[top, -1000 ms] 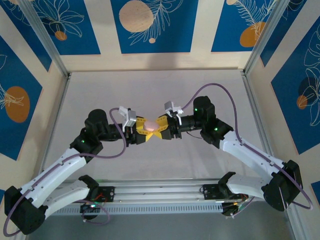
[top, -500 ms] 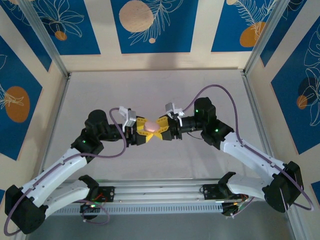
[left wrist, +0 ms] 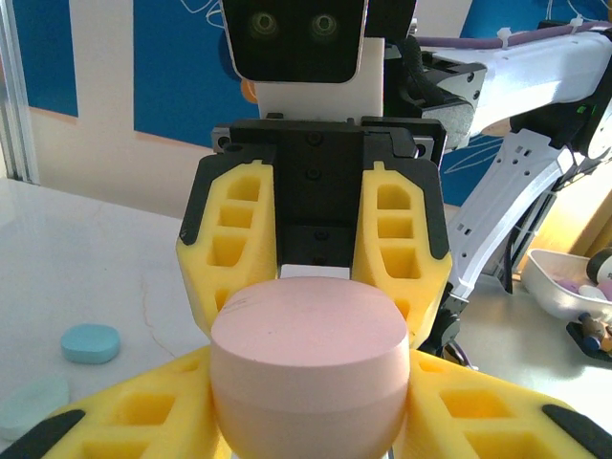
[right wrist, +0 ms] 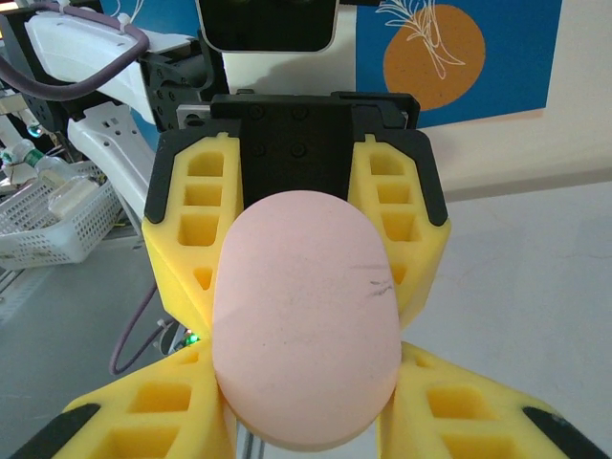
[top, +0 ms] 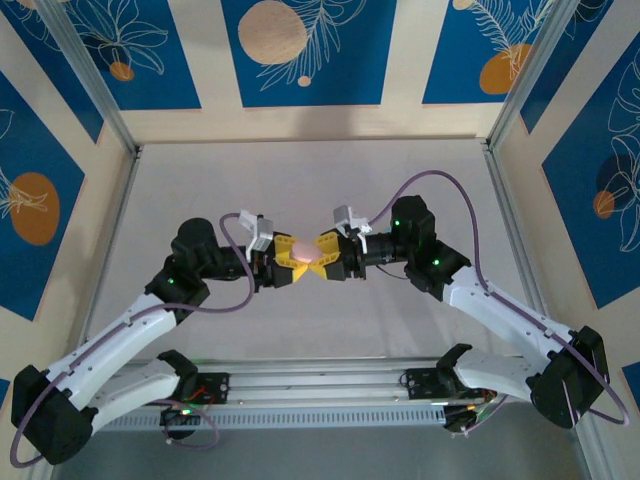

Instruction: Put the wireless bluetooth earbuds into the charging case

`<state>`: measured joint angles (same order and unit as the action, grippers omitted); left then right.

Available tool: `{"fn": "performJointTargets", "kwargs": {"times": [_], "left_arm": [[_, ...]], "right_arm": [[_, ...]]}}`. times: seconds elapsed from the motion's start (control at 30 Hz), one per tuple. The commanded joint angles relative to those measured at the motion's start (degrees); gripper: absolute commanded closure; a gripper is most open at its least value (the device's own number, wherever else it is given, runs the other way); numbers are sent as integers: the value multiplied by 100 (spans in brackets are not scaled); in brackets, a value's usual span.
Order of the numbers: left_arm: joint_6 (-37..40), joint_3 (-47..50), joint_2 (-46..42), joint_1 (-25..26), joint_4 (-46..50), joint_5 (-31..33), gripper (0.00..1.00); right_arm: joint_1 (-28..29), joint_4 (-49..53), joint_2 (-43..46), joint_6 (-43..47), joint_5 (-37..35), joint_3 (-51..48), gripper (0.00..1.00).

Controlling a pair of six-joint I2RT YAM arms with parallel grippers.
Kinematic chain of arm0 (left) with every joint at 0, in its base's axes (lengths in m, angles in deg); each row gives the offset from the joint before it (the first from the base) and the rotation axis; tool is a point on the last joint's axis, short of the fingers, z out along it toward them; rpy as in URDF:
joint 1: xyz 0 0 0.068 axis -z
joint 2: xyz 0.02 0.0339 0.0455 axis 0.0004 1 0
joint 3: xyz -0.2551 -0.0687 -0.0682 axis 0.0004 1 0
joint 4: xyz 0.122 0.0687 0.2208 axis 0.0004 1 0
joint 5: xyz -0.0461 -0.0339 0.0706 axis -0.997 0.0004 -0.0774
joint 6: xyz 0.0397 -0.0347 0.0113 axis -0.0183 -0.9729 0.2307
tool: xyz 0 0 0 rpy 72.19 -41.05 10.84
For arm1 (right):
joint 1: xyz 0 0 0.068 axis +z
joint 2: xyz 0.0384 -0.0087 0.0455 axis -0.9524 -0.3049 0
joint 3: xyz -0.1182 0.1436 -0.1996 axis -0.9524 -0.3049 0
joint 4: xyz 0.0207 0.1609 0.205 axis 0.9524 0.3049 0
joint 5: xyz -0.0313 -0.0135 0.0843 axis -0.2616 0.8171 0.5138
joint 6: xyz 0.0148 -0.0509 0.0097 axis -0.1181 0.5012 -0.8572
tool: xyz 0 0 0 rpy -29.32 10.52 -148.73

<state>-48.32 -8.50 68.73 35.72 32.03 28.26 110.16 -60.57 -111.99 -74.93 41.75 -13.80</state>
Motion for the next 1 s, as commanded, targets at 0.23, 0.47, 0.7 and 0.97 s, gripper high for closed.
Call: {"fn": "performJointTargets", "kwargs": {"times": [0.23,0.47,0.7,0.97], "left_arm": [[-146,-65,52,55,-328,-421,70],[88,168,-26,71,-548,-264,76],[184,275,1,96,-721,-252,77],[187,331,-30,125,-813,-214,78]], "right_arm": [[138,127,-32,341,-469,-9,65],[18,522,-85,-366,-660,317,54],[-343,793,-188,-1253,-501,563,46],[-450,788,-353,-1731,-155,736,42]]}}
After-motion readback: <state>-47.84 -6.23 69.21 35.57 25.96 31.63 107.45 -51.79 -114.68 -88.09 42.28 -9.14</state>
